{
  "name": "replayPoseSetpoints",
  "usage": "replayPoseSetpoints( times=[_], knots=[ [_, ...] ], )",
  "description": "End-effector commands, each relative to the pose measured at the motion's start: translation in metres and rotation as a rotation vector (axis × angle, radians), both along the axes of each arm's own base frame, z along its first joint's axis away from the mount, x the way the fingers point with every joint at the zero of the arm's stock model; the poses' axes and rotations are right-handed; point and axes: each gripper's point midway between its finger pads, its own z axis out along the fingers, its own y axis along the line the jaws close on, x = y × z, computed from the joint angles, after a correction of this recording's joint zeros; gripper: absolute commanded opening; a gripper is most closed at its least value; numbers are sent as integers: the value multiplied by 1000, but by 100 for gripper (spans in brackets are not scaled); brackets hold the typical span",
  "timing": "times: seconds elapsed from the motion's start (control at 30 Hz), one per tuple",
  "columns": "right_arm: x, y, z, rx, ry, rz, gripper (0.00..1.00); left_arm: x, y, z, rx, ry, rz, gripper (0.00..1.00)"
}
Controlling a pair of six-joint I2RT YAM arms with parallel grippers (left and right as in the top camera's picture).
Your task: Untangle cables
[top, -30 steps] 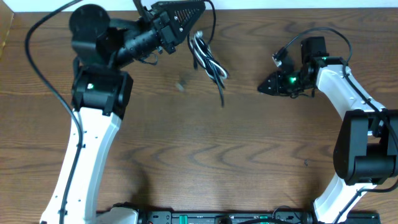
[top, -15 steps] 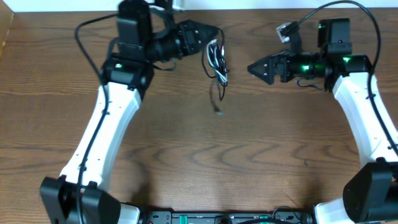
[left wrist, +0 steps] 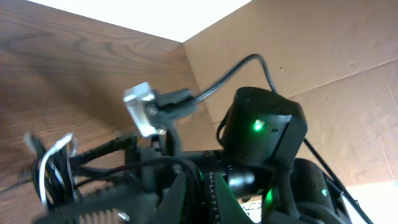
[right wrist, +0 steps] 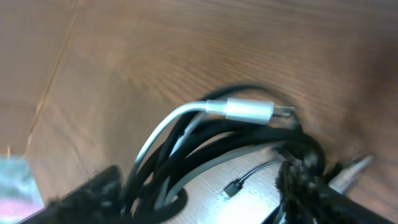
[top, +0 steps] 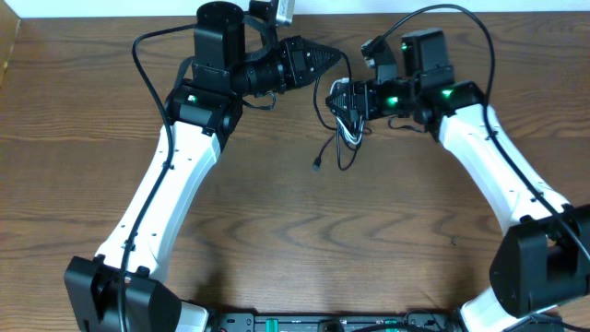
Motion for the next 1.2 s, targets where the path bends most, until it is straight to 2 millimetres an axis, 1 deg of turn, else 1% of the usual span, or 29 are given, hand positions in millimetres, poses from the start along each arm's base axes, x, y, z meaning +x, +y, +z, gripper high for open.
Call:
replayPoseSetpoints(
  times=[0.0,0.07,0.17,0.23,0.33,0.37,0.4,0.47,0.53,0.63,0.73,0.8,0.83,0.87,0.97,1.0,1.03,1.1,1.13,1.17],
  knots=[
    [16,-8,-19,-46,95,-231,62,-3,1,14,-18,-24,-4,7],
    [18,-10,-24,-65,110,-287,50,-3,1,14,-18,-24,-4,7],
    [21,-19,-30,-109,114,-351,31,-3,1,14,-18,-25,-4,7],
    [23,-29,-34,-143,115,-387,21,-2,1,14,-18,-24,-3,8],
    [25,-41,-37,-173,117,-423,10,-2,1,14,-18,-25,-3,8],
    [26,-45,-38,-182,114,-423,3,-2,1,14,-18,-25,-3,7],
    [26,-48,-38,-193,106,-415,1,-2,1,14,-18,-25,-2,7],
    [26,-55,-41,-217,104,-402,1,0,5,15,-18,-25,7,7],
    [23,-63,-45,-244,116,-392,1,4,15,17,-20,-24,30,7],
    [16,-80,-53,-286,154,-387,1,16,44,25,-35,-21,105,7],
    [11,-101,-60,-311,195,-400,1,26,78,42,-56,-46,188,8],
    [9,-113,-64,-305,217,-396,1,30,98,56,-73,-67,239,7],
    [9,-117,-65,-295,226,-395,1,31,108,63,-79,-82,260,8],
    [8,-123,-66,-276,238,-391,1,30,122,77,-84,-124,291,7],
    [8,-127,-63,-233,245,-367,1,26,138,94,-87,-174,329,7],
    [8,-122,-59,-191,233,-315,1,23,149,101,-86,-195,353,8],
    [7,-118,-56,-169,227,-287,1,22,150,100,-80,-193,355,7],
    [5,-111,-53,-137,227,-250,1,18,147,90,-48,-178,338,8],
    [3,-107,-52,-119,230,-237,1,17,143,82,-25,-167,324,7],
    [2,-102,-49,-94,233,-219,1,14,137,69,13,-151,299,7]
  ],
)
